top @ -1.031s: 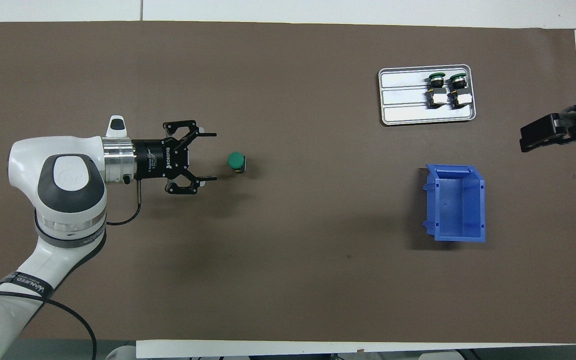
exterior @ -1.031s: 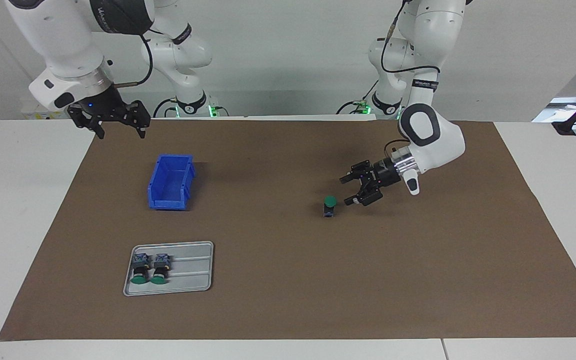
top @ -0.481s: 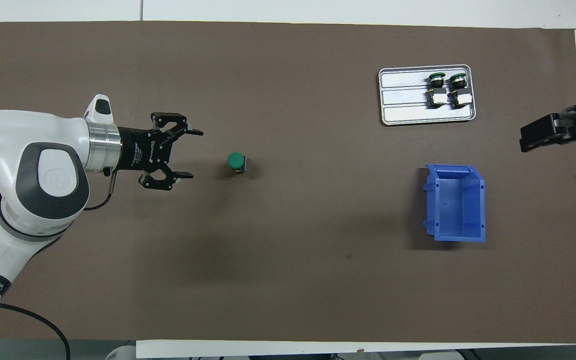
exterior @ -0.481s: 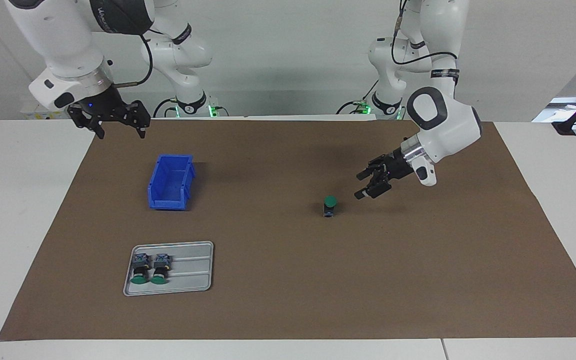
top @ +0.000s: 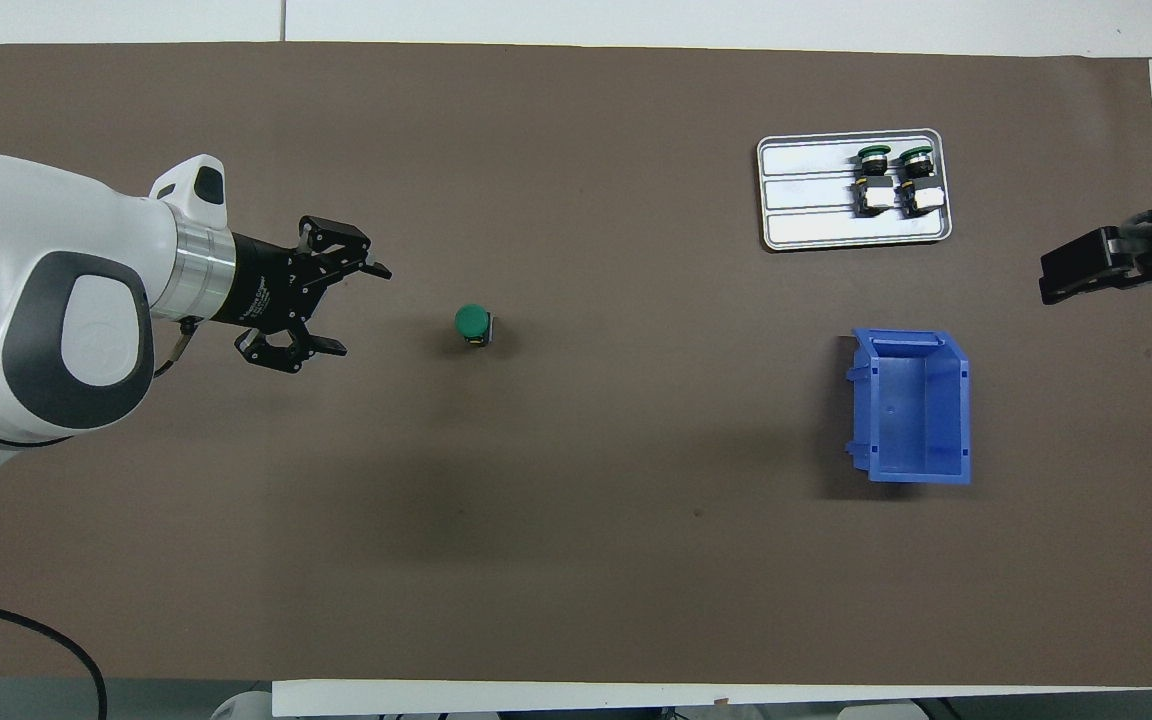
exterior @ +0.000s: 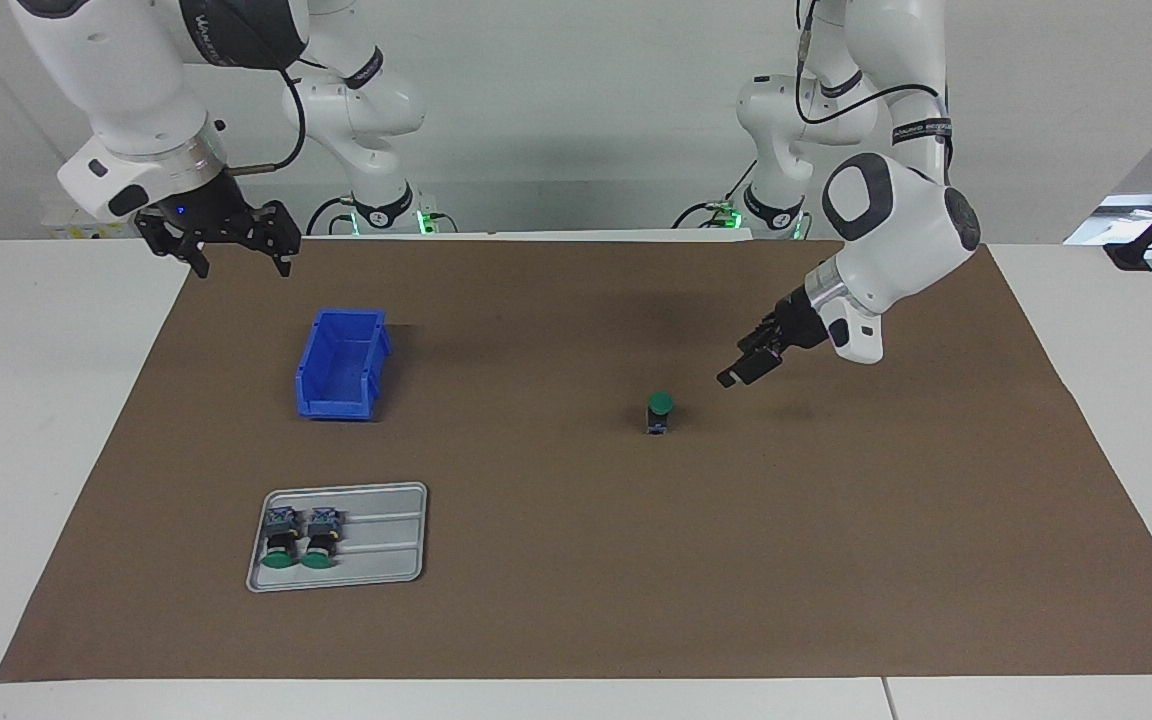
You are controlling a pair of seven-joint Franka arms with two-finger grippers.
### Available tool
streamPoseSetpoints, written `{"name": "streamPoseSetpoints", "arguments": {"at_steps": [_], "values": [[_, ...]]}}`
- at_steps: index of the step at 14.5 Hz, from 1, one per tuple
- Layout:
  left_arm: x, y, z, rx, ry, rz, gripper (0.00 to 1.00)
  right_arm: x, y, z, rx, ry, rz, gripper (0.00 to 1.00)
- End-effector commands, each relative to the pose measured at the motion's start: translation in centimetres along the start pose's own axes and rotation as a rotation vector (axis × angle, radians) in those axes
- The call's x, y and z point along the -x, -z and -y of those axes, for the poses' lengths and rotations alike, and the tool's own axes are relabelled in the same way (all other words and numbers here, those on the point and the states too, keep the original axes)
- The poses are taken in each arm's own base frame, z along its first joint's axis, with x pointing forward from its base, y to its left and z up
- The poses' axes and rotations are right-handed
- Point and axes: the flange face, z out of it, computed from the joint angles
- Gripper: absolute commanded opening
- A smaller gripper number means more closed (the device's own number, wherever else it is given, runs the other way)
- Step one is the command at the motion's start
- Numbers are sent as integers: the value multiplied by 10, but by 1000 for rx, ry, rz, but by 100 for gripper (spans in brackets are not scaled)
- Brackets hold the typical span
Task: Place and press button with both arms
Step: 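Open the left gripper and draw it back from the item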
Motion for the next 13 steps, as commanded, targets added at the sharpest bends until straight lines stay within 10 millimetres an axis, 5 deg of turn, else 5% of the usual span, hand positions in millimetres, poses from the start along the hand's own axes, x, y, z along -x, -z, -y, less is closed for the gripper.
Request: {"name": "streamPoseSetpoints", "arguments": {"at_steps": [1,13], "values": [[3,11,-8,-71,-68,-79,100,4,0,-2,0,11,-1,98],[25,18,-20,-327,-537,-284,97,4,0,-3,0,10,-1,98]]}}
